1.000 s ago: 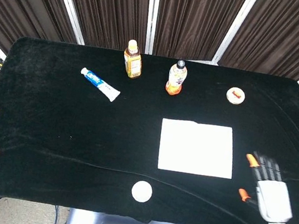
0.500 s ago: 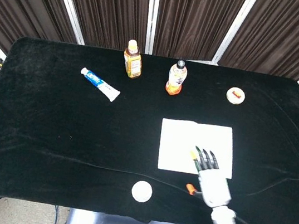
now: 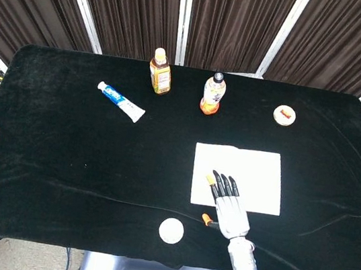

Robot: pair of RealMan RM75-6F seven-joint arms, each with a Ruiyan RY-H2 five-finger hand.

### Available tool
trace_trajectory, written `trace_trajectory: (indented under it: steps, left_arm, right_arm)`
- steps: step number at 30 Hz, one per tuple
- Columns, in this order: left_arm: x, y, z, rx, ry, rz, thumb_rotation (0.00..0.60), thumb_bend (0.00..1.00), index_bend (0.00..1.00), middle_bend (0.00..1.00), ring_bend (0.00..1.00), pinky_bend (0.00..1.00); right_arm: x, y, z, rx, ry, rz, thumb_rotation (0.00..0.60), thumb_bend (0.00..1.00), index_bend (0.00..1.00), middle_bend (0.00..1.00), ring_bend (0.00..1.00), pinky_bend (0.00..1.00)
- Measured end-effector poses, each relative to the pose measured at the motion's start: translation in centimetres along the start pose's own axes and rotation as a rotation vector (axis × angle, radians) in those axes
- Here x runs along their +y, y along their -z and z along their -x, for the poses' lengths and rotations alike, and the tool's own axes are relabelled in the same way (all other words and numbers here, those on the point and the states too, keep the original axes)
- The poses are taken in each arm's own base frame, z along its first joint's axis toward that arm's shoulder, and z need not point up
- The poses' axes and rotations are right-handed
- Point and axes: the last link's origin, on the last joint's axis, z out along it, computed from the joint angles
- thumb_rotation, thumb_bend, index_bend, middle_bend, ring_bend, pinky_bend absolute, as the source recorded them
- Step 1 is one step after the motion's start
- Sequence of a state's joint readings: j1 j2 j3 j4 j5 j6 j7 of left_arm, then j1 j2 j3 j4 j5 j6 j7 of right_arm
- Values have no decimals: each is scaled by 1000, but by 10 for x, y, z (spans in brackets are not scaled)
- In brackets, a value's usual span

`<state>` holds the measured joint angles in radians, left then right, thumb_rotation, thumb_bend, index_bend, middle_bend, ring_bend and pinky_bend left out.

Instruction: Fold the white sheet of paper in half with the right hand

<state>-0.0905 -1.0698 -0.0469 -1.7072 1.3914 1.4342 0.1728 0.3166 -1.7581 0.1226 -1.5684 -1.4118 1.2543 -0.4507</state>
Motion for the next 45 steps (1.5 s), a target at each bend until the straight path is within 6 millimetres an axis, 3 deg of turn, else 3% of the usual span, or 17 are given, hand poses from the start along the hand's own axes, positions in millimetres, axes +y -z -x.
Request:
trace_trajectory:
  steps: [25, 45]
  left_arm:
    - [1, -3, 5, -16, -14, -8, 600, 173, 0, 0, 0, 0]
    - [3, -3, 6, -19, -14, -3, 600, 173, 0, 0, 0, 0]
  right_arm:
    - [8, -35, 35, -25, -10, 72, 600, 113, 0, 0, 0, 0]
    - [12, -37, 50, -41, 37, 82, 600, 115, 0, 0, 0, 0]
